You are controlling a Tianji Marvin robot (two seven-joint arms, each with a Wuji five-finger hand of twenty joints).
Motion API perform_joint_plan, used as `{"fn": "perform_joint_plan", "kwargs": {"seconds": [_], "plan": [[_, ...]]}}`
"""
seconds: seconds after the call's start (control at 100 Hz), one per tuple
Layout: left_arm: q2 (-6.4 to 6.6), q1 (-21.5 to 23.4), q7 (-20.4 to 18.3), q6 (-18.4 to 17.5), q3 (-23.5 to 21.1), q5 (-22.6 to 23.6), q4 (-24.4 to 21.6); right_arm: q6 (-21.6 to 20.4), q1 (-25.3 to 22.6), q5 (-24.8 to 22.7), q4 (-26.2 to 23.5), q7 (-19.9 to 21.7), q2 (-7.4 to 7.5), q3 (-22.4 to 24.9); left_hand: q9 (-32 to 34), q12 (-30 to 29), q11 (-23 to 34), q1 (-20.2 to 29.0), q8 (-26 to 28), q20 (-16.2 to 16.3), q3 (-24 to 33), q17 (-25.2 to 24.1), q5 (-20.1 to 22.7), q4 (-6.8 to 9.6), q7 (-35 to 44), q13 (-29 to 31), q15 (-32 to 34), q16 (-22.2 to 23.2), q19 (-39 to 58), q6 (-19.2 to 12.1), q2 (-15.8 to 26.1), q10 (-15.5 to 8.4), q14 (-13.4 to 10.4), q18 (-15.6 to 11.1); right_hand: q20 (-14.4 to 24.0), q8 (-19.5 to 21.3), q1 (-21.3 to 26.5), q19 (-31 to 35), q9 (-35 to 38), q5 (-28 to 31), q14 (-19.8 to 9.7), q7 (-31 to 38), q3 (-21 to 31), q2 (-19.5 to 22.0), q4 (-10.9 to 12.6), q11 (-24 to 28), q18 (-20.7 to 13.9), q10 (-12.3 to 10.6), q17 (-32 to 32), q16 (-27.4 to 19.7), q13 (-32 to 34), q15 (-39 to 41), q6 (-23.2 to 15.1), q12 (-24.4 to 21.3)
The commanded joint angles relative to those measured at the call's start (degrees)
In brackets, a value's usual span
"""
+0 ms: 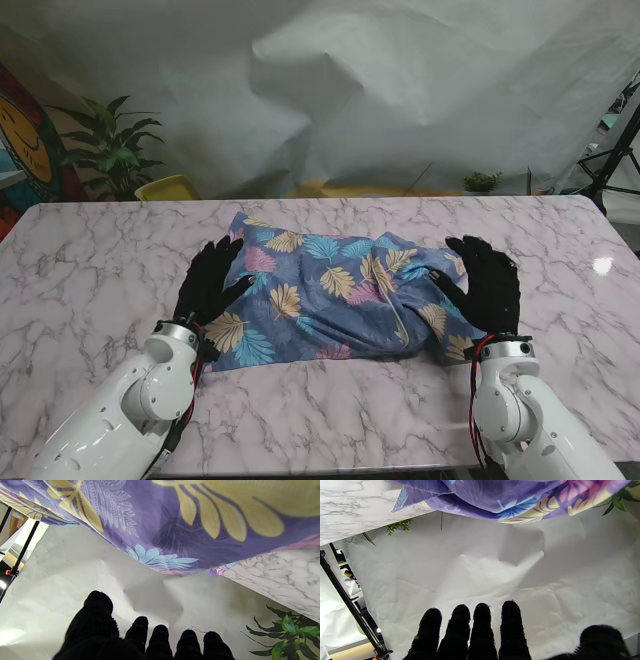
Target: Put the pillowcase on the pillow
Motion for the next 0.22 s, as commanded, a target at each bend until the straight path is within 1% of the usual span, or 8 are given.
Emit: {"fn": "perform_joint_plan", "kwargs": {"seconds": [0.0,0.21], "plan": [[-0.08,0.3,-0.5,0.3,0.0,0.1,-0.1,-0.1,0.0,-0.3,0.4,0.0,-0.10,-0.3,-1.7,-0.8,-1.3,-0.2,-0.6,-1.4,-1.2,0.2,-0.1,-1.73,-0.9,-0.8,-1.6,-1.1,-2.2,-1.5,0.1,-1.5,-1.7,-2.5,-1.0,-1.2,1.9,-1.4,-1.5,0.4,-1.3,-1.1,-2.1,2.8,1.3,0.1,-2.3,-0.5,-0.6,-0.9,-0.1,-2.4,1.2,0.3],[-0.08,0.4,0.1,0.2,-0.1,0.7,-0.1,-0.2,0.1,-0.3,0.5,0.2,-0.09,-0.5,-1.6,-0.8,-1.2,0.0,-0.6,-1.7,-1.2,0.2,0.2,-1.74,-0.7,-0.8,-1.5,-1.2,-2.1,-1.4,0.2,-1.4,-1.7,-2.4,-1.1,-1.1,2.4,-1.4,-1.6,0.9,-1.3,-0.9,-2.8,2.9,1.4,1.1,-2.2,-0.6,-0.5,-0.9,0.2,-2.4,1.3,0.8]]}}
